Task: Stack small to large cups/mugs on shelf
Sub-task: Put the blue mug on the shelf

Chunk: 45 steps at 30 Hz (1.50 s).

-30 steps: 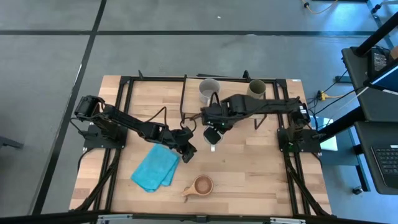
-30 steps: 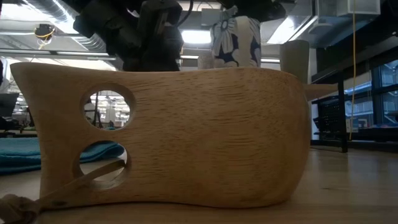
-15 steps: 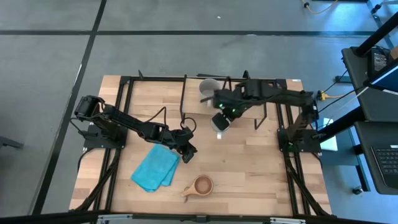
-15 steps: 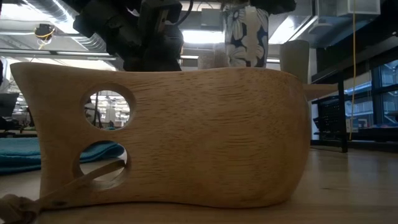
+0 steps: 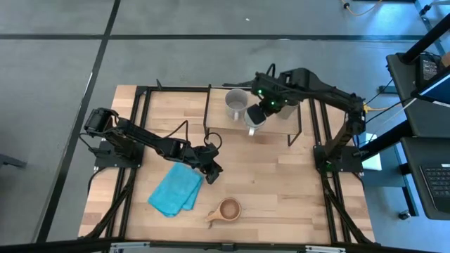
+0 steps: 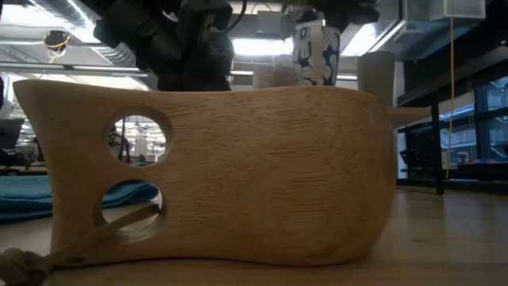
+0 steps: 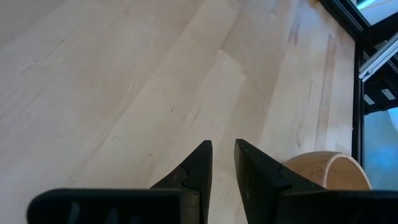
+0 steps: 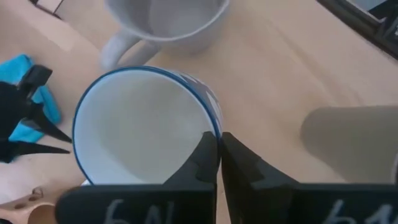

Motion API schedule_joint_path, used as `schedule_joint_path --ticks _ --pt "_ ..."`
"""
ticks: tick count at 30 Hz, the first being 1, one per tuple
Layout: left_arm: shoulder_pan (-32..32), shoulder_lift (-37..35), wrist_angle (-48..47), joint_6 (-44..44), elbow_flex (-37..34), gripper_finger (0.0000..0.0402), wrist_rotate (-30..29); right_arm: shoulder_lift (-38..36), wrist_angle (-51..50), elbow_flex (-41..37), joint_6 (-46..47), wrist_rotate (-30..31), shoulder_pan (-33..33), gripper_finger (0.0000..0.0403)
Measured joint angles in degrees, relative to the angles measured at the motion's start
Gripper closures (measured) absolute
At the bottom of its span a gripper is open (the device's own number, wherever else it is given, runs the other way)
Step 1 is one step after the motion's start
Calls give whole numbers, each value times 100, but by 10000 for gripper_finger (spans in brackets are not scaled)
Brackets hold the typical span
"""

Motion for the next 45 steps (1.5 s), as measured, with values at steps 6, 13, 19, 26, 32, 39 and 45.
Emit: schedule_joint_path --ticks 6,13,19,26,32,39,45 --pt "0 0 -41 -4 0 337 0 -1 9 -50 -310 -228 -327 396" --pt "0 0 -41 -4 0 337 0 -54 9 -50 -569 -393 -433 396" --pt "0 0 -94 -2 0 337 0 -342 4 -50 -374 -373 -336 396" --pt "73 0 -138 2 0 337 0 -591 32 -187 -313 -329 -318 396" --pt "179 0 -139 7 0 337 100 -886 -1 -1261 -407 -630 -573 396" --pt "217 0 -141 156 0 337 131 -1270 30 -1898 -352 -894 -492 396" --pt "377 0 -141 160 0 337 170 -1389 136 -1807 -266 -892 -492 396"
